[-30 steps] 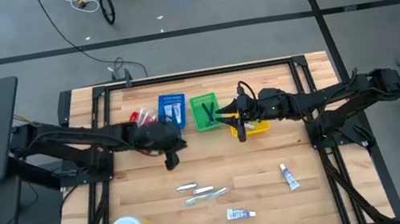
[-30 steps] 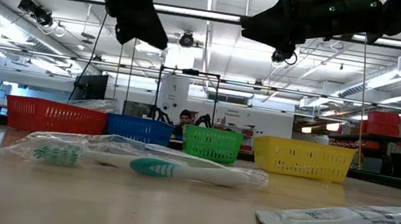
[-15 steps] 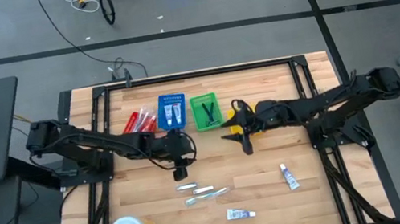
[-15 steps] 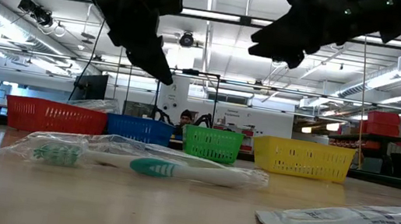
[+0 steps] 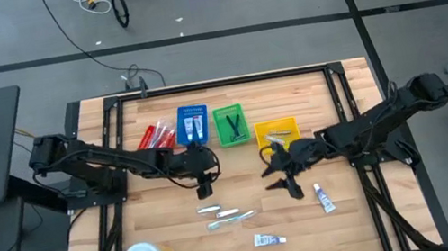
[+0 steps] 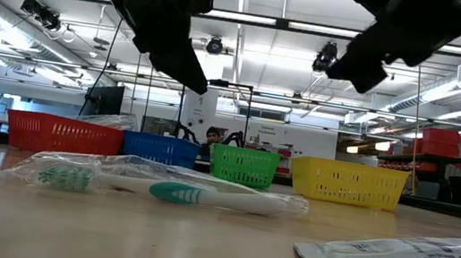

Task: Pick & Place Travel size toiletries
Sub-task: Put the white toothpaste into the blue bin

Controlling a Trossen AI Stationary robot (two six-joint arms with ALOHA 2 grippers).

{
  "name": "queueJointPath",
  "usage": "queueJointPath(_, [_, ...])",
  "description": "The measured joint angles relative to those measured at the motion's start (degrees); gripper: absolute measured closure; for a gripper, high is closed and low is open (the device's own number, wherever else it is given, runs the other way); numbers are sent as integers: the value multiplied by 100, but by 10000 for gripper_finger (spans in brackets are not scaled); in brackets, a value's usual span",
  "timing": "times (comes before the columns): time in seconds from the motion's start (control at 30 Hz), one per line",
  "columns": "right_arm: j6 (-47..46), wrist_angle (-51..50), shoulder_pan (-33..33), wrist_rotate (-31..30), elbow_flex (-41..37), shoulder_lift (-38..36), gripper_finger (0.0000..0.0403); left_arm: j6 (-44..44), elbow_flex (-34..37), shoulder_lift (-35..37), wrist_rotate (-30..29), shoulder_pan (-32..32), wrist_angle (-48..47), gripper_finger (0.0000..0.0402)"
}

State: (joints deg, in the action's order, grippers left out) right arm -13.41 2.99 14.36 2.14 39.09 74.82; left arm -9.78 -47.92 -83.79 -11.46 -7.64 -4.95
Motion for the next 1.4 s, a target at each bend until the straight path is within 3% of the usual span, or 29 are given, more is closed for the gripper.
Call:
queueJointPath(0.2, [-854,-1391,307,-203,4,7,205,-24,0,2,-89,0,42,254])
queueJointPath(0.37, [-2015,-3614,412,-159,451,7,201,240,-178,2,-141,57,210,254])
queueJointPath(0.47, [-2831,-5055,451,107,823,7,201,480,-424,4,-193,128,135,254])
queueJointPath(0.6, [-4383,-5952,449,777,968,7,207,638,-730,7,-405,229,48,254])
queueJointPath(0.7, [-5300,-6005,499,1288,794,7,211,794,-874,9,-444,304,16,254])
queueJointPath(0.9, [-6407,-5571,745,1304,309,7,209,859,-903,11,-444,400,-88,254])
queueJointPath(1.17, [-6465,-4711,908,1259,-59,26,208,857,-903,11,-442,422,-214,254])
queueJointPath(1.4, [-6375,-4680,903,559,-83,44,203,838,-903,11,-437,422,-212,254])
